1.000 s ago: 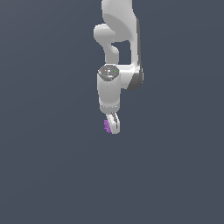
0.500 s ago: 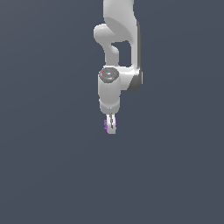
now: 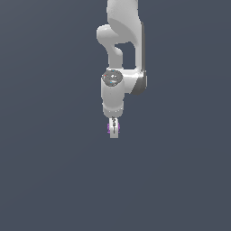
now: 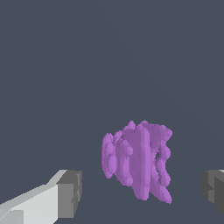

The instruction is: Pick up the object and move it to a goal position.

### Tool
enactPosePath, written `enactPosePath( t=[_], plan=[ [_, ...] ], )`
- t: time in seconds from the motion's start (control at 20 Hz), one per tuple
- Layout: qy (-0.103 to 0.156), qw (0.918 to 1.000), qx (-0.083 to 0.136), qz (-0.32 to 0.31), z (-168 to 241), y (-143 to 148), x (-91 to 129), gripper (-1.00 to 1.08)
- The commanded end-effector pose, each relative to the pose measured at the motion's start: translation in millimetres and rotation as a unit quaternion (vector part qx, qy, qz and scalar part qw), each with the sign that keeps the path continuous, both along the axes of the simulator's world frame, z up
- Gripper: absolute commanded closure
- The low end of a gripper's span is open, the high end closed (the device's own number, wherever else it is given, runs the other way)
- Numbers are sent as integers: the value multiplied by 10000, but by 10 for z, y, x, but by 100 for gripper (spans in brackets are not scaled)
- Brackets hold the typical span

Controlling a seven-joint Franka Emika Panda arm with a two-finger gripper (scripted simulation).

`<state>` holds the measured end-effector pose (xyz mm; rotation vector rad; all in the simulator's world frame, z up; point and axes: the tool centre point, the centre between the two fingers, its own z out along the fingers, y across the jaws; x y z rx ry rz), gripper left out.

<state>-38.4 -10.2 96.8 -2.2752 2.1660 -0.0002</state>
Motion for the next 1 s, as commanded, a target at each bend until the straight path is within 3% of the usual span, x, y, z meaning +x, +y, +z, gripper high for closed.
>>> enactPosePath(
  t=[0.0,0.75,0.8,0.95],
  plan=[
    [1,10000,0,-3,-26,-2,-2,-92],
    [2,10000,-1,-24,-500,0,-6,-92],
    [2,10000,-1,-24,-500,0,-6,108],
    [2,10000,-1,-24,-500,0,-6,108]
  ],
)
